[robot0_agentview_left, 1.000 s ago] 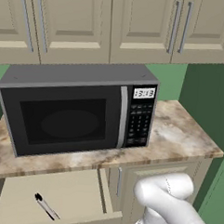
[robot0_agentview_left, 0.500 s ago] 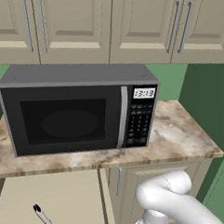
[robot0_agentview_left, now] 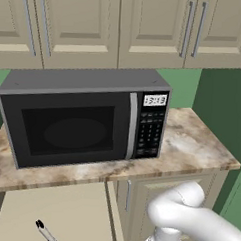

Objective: Take the tongs from the drawer on the left and place them on the dining counter next to the tray containing the hot dog.

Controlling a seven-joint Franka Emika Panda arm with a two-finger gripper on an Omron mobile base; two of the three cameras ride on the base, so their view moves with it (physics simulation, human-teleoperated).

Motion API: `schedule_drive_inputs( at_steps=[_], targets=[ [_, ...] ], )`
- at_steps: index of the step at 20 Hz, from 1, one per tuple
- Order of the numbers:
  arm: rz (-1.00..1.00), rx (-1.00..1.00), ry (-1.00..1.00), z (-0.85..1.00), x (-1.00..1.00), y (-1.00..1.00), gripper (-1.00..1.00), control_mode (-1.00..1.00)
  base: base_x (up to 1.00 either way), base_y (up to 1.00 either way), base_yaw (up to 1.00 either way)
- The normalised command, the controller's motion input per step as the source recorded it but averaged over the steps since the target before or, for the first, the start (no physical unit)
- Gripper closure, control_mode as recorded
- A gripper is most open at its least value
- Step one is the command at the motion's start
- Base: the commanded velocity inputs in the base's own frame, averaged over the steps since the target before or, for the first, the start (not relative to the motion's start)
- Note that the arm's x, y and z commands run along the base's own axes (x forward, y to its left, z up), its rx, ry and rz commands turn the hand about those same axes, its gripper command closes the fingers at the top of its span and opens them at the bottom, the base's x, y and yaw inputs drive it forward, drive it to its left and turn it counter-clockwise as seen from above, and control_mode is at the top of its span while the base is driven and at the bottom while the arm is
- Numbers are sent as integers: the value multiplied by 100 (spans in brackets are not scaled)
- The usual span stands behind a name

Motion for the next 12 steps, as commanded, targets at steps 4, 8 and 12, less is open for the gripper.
schedule_drive_inputs(
  at_steps=[4,8,12],
  targets=[
    [-12,1,-1,84,-89,-5,-100,-100,0,0,0],
    [-10,0,3,70,-37,0,-100,-100,0,0,0],
    [-1,0,7,20,0,0,-100,-100,0,0,0]
  ],
)
